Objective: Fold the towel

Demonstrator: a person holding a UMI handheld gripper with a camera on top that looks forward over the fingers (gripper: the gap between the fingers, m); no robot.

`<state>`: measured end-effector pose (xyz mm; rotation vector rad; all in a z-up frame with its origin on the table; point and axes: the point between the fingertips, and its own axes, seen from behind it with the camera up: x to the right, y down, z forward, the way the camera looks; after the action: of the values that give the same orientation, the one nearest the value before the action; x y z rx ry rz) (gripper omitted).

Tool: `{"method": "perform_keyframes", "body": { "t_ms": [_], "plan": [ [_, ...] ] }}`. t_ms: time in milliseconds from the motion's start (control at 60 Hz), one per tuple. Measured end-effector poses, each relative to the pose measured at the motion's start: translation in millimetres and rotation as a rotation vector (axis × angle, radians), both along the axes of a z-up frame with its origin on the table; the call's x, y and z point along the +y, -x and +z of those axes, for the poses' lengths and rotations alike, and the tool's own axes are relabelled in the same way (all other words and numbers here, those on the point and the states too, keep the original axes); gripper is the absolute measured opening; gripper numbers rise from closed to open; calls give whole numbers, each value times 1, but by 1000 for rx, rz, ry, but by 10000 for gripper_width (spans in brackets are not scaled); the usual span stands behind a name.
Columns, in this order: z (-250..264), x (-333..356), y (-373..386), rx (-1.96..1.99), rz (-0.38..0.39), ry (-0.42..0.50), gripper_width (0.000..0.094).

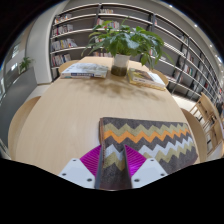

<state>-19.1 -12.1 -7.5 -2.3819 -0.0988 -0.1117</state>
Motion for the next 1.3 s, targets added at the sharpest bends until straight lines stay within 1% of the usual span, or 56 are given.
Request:
{"method": "perform_keyframes", "body": {
  "t_ms": [50, 83, 133, 183, 200, 283, 367, 433, 517, 600, 650, 683, 717, 767, 800, 833, 867, 917, 967, 1033, 1100, 1250, 1300],
  "plan": [
    [-1, 2, -8, -20, -14, 1, 240],
    [0, 1, -11, -31, -7, 4, 176],
    [-1, 2, -14, -32, 3, 9, 113],
    [-1, 1, -13, -7, 13, 18, 109],
    [0, 1, -14, 3, 12, 19, 86],
    [8, -1, -13, 72, 22, 34, 74],
    [40, 1, -34, 80, 27, -3, 74],
    [74, 4, -65, 76, 17, -58, 74],
    [108, 8, -117, 60, -14, -103, 74],
    [122, 10, -169, 51, -42, -126, 74],
    [118, 12, -197, 53, -54, -121, 74],
    [107, 7, -213, 65, -67, -116, 74],
    [100, 14, -226, 81, -76, -99, 73],
    [76, 8, -244, 89, -81, -58, 74],
    [63, 8, -253, 84, -76, -26, 90],
    [50, 6, -261, 74, -68, 1, 134],
    [36, 2, -265, 61, -58, 25, 213],
    [27, 1, -271, 43, -47, 44, 370],
    [28, -1, -272, 30, -36, 39, 468],
    [40, -5, -273, 35, -48, -1, 565],
    [60, -9, -273, 36, -68, -38, 643],
    [140, -30, -253, 21, -66, -174, 742],
    [169, -42, -246, 16, -63, -219, 760]
  ]
}}
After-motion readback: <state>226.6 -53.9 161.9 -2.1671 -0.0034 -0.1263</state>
